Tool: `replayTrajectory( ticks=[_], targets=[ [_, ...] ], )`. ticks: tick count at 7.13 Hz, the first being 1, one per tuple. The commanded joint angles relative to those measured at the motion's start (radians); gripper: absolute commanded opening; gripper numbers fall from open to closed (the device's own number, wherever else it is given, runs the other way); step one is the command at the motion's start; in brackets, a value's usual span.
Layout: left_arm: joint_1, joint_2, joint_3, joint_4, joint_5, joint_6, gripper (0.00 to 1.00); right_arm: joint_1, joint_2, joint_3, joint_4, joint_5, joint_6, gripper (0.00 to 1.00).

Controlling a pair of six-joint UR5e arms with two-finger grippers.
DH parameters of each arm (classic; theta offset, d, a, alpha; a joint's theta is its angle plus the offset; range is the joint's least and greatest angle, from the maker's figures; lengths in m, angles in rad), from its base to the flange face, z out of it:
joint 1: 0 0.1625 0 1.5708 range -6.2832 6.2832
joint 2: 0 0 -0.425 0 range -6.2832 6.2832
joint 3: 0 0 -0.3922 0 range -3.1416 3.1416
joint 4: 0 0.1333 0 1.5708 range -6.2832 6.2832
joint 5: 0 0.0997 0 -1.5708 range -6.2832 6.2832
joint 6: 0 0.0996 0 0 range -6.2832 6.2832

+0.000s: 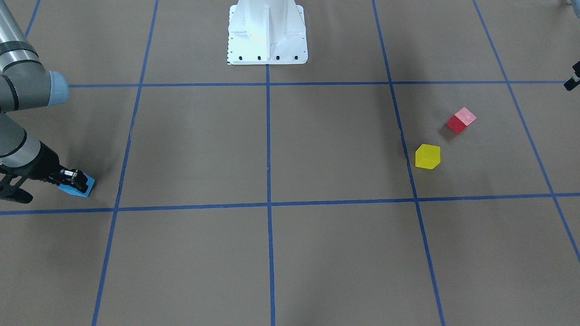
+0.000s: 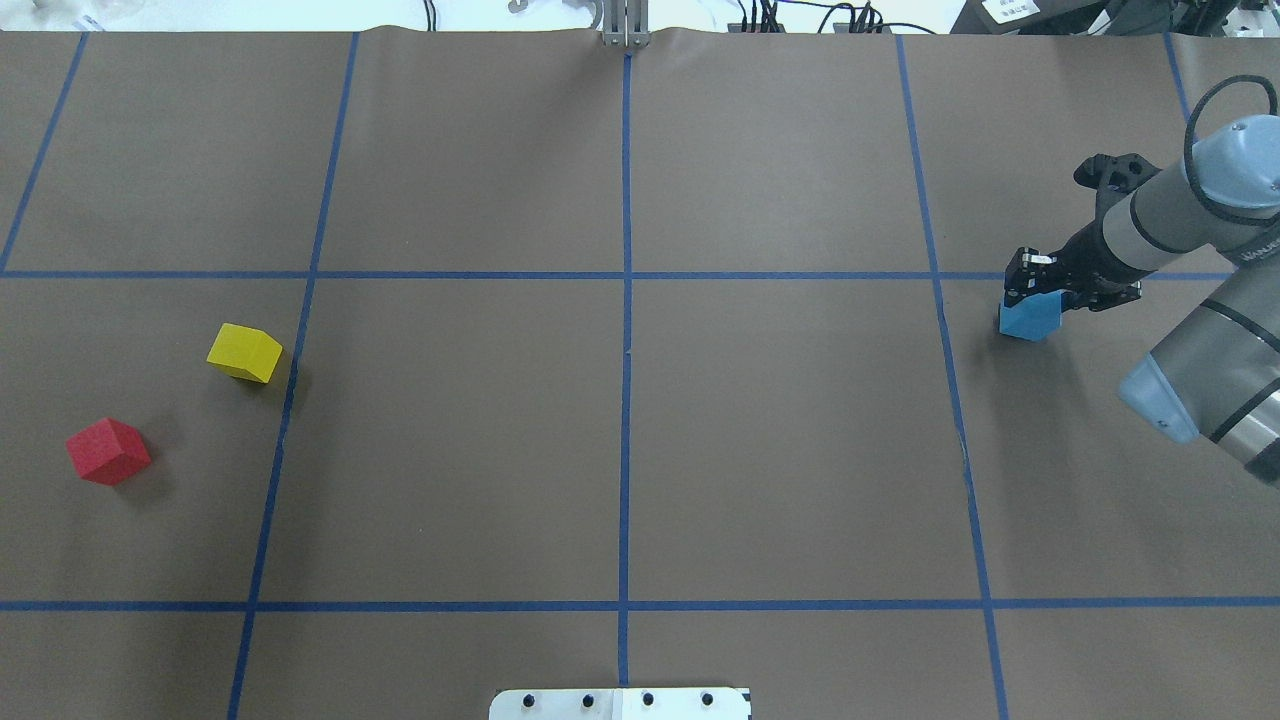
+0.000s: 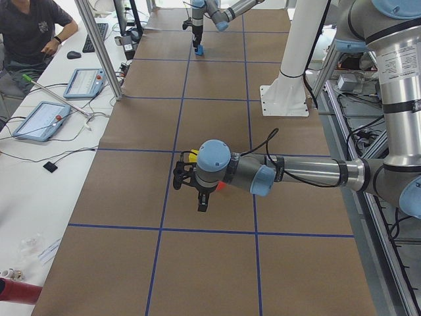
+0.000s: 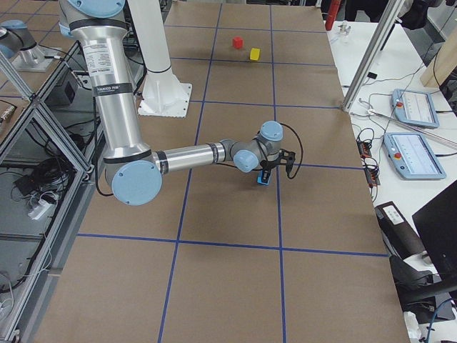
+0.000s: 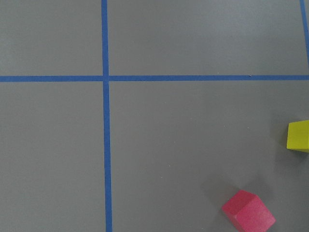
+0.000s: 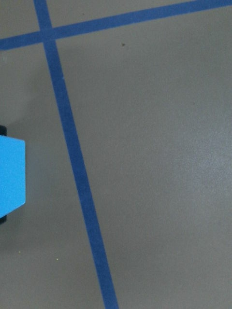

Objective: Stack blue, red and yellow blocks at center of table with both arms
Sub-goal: 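Carry the blue cube with the right gripper to the table center and set it down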

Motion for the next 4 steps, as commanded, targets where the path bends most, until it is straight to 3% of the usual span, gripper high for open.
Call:
replayTrajectory(
  ticks=[1, 3, 4],
  targets=[
    [0.001, 0.0, -0.007, 0.0, -0.001, 0.0, 0.99, -0.023, 0.076, 0.053, -0.03, 0.005, 0.046, 0.0],
    [0.001, -0.001, -0.004, 0.0, 0.001, 0.0, 0.99, -0.154, 0.253, 0.056, -0.109, -0.059, 0.205, 0.0],
    [0.001, -0.001, -0.001, 0.002, 0.001, 0.0, 0.99, -0.226, 0.288, 0.053, -0.111, -0.116, 0.214, 0.0]
  ],
)
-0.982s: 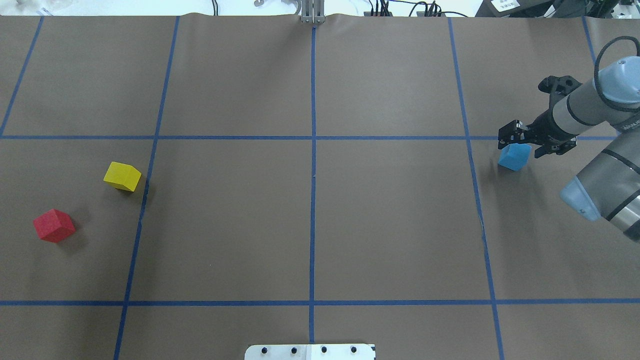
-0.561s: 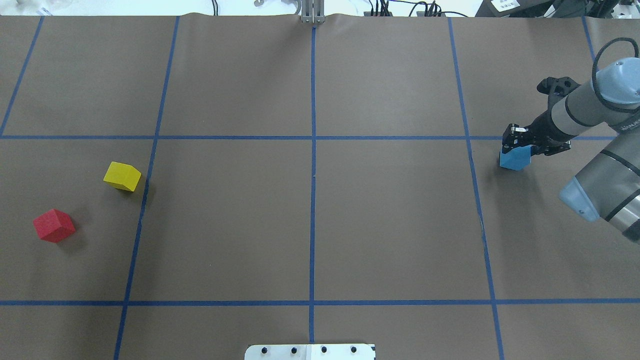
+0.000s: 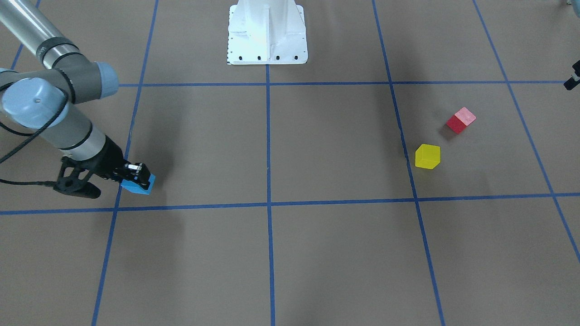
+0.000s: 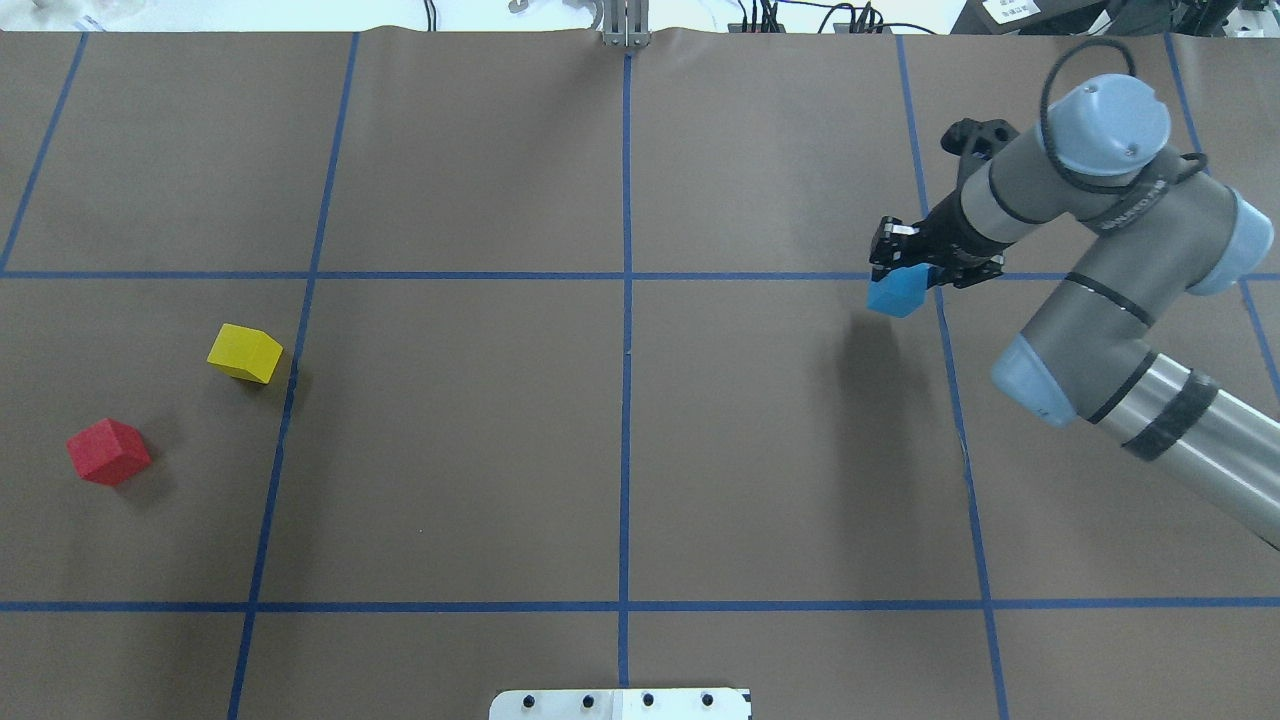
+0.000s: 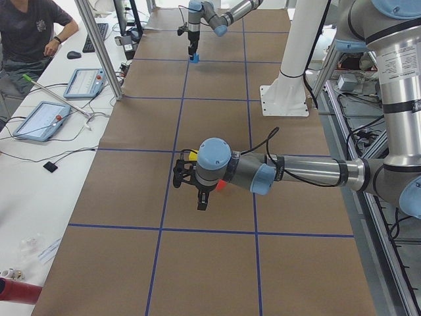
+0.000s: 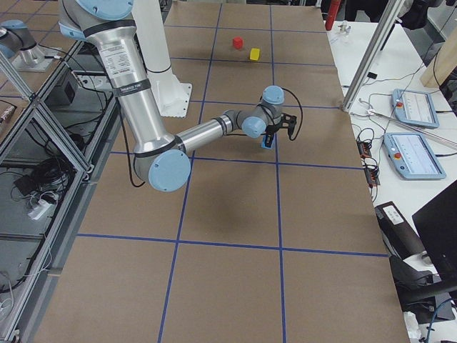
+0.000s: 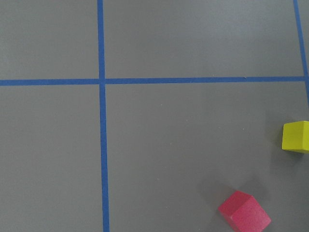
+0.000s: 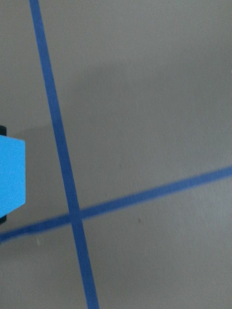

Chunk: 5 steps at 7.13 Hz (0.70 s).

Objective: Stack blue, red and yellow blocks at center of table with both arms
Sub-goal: 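Carry the blue cube with the right gripper to the table center and set it down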

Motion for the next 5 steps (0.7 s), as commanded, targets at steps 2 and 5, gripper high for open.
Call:
replayTrajectory(
  ticks=[2, 5],
  targets=[
    [0.001, 0.0, 0.003, 0.0, 0.001, 0.0, 0.99, -0.151, 0.254, -0.027, -0.205, -0.088, 0.069, 0.0],
    [0.001, -0.006, 0.008, 0.0, 0.002, 0.003, 0.99, -0.22, 0.432, -0.186, -0.234, -0.136, 0.103, 0.0]
  ],
)
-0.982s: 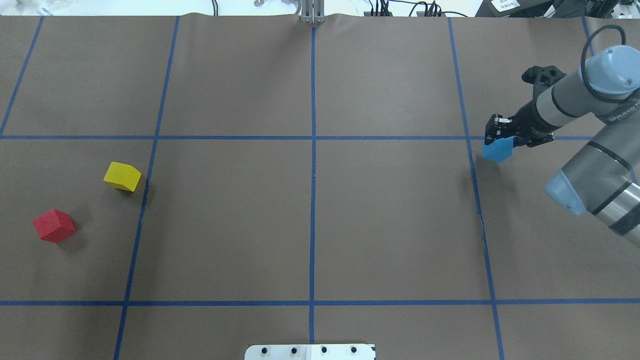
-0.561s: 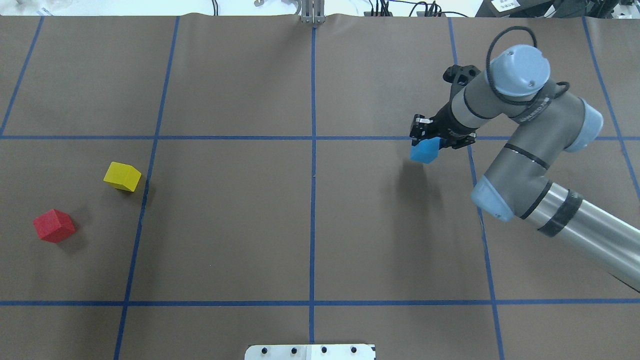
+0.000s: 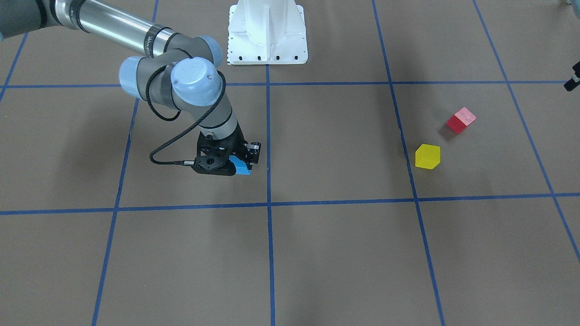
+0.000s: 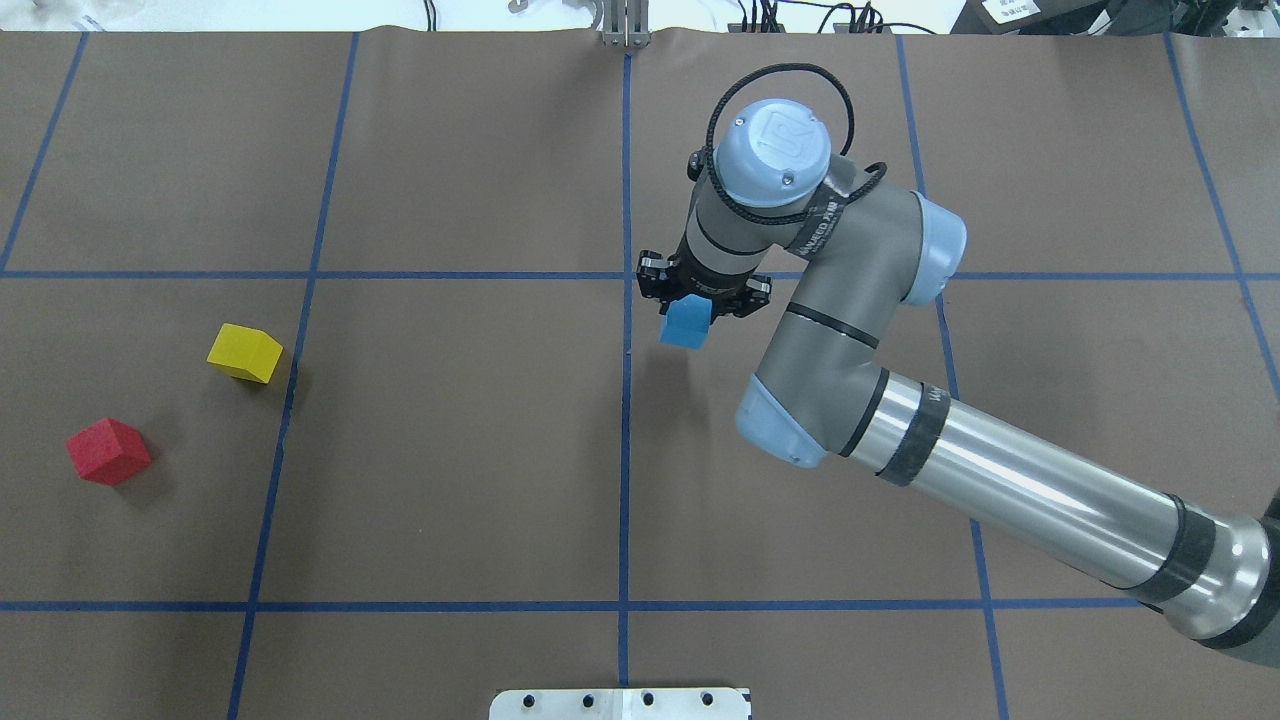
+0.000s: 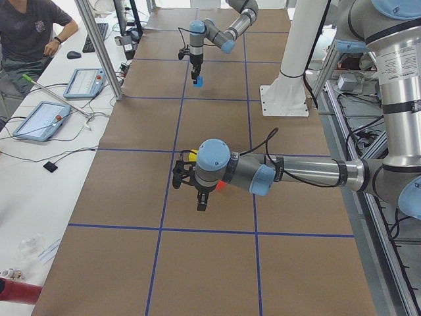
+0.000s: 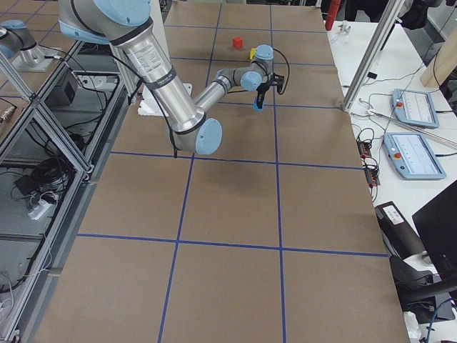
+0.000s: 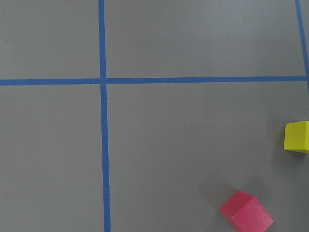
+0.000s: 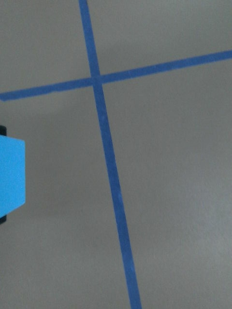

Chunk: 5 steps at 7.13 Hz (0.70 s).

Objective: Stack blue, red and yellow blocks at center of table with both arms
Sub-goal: 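Carry the blue cube with the right gripper to the table center and set it down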

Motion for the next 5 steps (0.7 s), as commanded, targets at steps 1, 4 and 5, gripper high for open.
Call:
replayTrajectory(
  ticks=[1, 4, 5],
  targets=[
    [0.0, -0.002, 0.001, 0.0, 0.001, -0.001, 0.99, -0.026, 0.069, -0.073, -0.008, -0.011, 0.009, 0.0],
    [0.0, -0.002, -0.002, 0.0, 0.001, -0.003, 0.99, -0.038, 0.092, -0.121, -0.01, -0.012, -0.007, 0.0],
    [0.002, -0.003, -0.006, 0.0, -0.001, -0.027, 0.99, -0.038, 0.107, -0.156, -0.008, -0.015, -0.015, 0.0]
  ],
)
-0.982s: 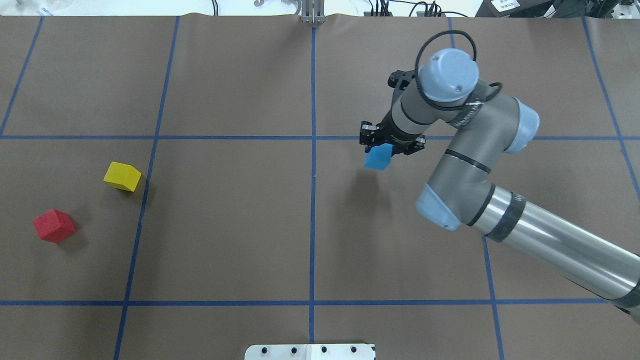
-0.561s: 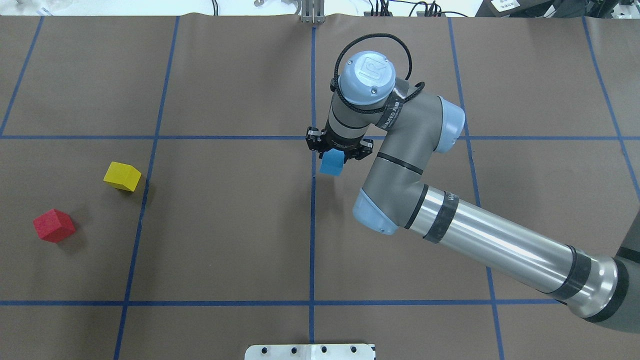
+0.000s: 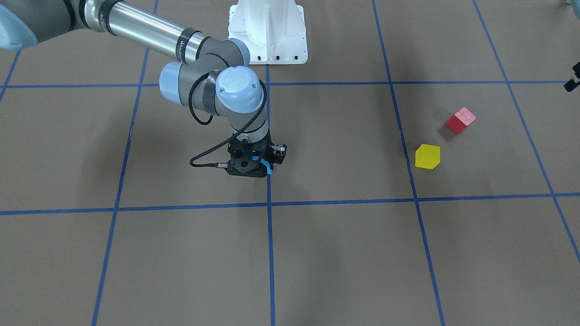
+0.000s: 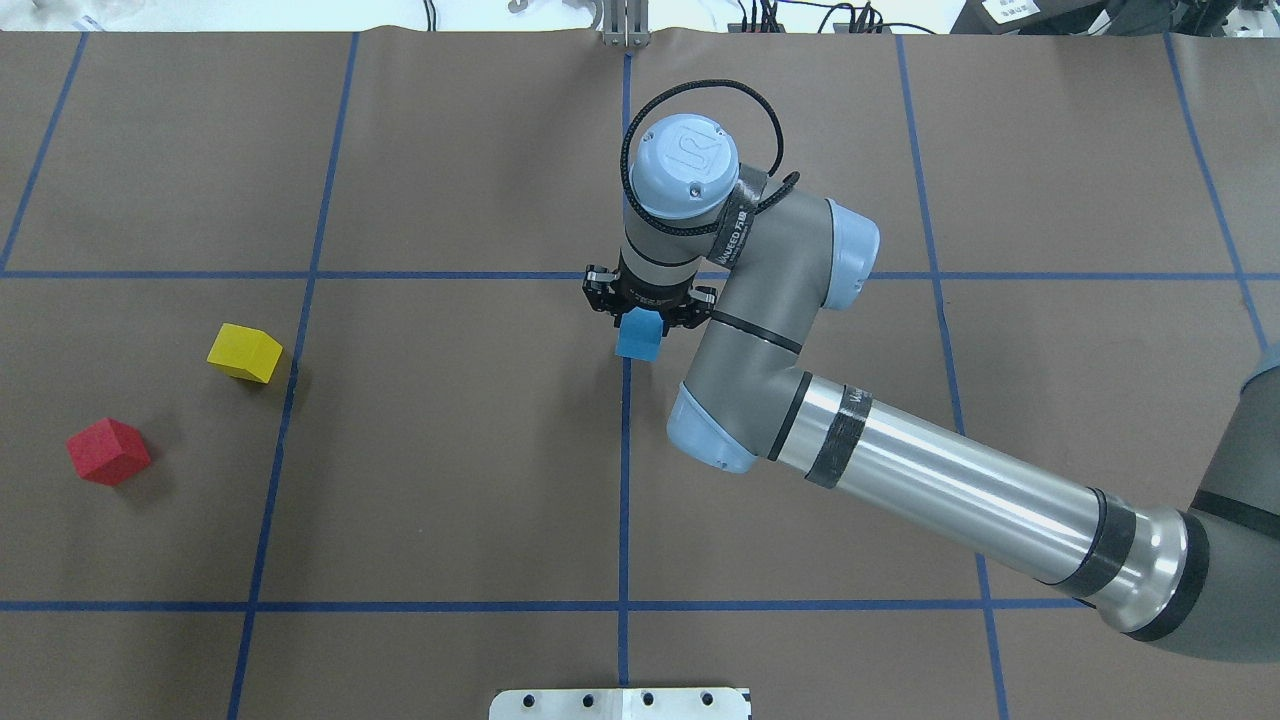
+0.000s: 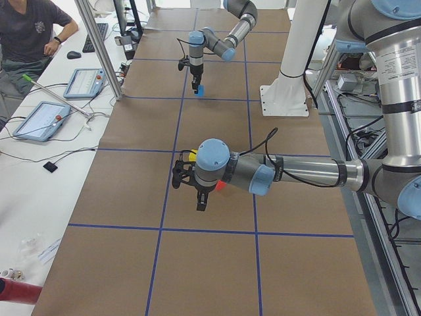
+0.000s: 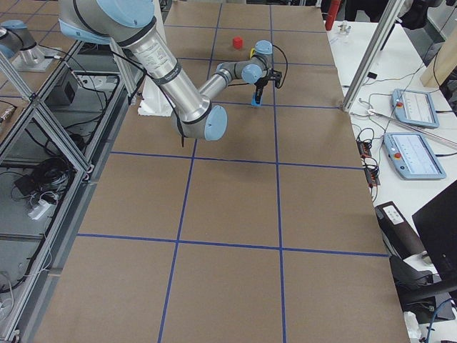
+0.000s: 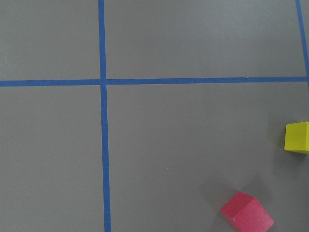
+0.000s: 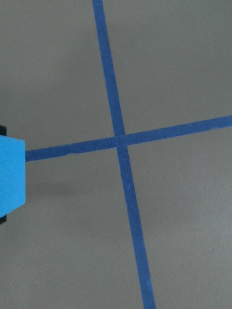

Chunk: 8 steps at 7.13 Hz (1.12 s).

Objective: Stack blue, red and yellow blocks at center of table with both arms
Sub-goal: 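Carry the blue cube with the right gripper to the table center and set it down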

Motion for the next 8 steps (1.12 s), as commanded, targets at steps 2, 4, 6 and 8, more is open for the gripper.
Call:
replayTrajectory(
  ticks=[2, 4, 6, 8],
  targets=[
    [0.001, -0.001, -0.001, -0.021, -0.001, -0.031, 0.99, -0.011, 0.015, -0.034, 0.001, -0.007, -0.027, 0.0],
    [0.001, -0.001, -0.001, -0.021, -0.001, -0.031, 0.99, -0.023, 0.017, -0.038, 0.001, -0.035, -0.027, 0.0],
    [0.001, -0.001, -0.001, -0.021, -0.001, -0.031, 0.99, -0.023, 0.027, -0.042, 0.002, -0.035, -0.027, 0.0],
    [0.001, -0.001, 0.0, -0.021, -0.001, -0.031, 0.99, -0.024, 0.03, -0.047, 0.002, -0.037, -0.027, 0.0]
  ],
)
